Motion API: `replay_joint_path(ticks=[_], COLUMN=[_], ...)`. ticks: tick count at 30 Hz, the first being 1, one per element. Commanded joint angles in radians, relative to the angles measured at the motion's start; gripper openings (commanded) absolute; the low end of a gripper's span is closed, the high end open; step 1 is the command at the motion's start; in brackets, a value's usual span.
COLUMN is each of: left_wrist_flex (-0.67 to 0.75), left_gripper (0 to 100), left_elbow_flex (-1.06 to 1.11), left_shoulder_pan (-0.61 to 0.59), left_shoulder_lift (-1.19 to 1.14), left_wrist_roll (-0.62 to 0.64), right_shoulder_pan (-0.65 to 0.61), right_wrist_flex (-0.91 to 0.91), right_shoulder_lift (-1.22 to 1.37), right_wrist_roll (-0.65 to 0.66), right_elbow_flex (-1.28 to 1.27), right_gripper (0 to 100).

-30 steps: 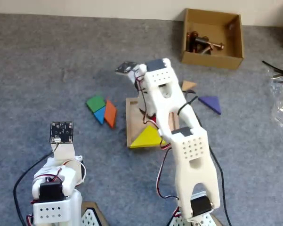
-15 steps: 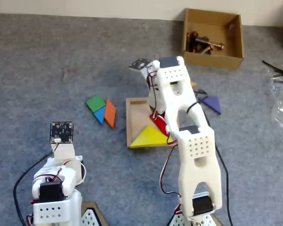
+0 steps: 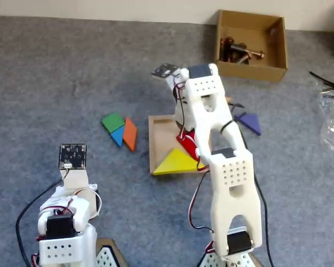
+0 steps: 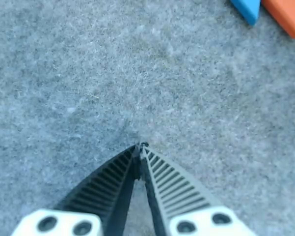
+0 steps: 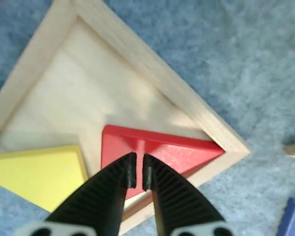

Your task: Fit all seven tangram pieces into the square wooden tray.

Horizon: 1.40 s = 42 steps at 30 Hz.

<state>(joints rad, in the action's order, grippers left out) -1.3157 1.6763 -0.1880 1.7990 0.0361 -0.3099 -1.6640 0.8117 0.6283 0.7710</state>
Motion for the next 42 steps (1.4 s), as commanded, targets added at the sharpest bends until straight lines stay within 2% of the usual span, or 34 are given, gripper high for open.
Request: replay_joint_path(ticks=[1,12,19,24,32,36,42], left_wrist_flex=[-0.008,-0.008,-0.008,-0.008,-0.008,-0.008,-0.008], left_gripper=[0,0,0,0,0,0,0], left_elbow_flex=[0.021,0.021,0.021,0.021,0.021,0.021,0.021], left_shoulder_pan=[-0.008,-0.008,-0.008,-0.008,-0.008,-0.008,-0.008], left_shoulder_lift=[-0.007,-0.007,-0.007,-0.007,-0.007,-0.007,-0.007], left_wrist_roll=[0.002,0.002,0.002,0.002,0.002,0.002,0.002], right_shoulder_pan=[0.031,0.134,0.163,0.122,0.015,-0.033,-0.122], right_wrist_flex=[0.004,-0.005,-0.047,-0.093,-0.096,-0.097,-0.096], right_shoulder_lift=[-0.033,-0.036,-0.090,-0.137,-0.193,-0.259,-0.481], right_wrist_roll=[-0.006,-0.002,-0.008,-0.009,-0.169,-0.269,-0.304], right_elbow_flex=[0.050,-0.067,0.012,0.081,0.076,-0.008,-0.272], right_gripper=[2.6,2.6,2.6,2.6,2.6,2.6,2.6])
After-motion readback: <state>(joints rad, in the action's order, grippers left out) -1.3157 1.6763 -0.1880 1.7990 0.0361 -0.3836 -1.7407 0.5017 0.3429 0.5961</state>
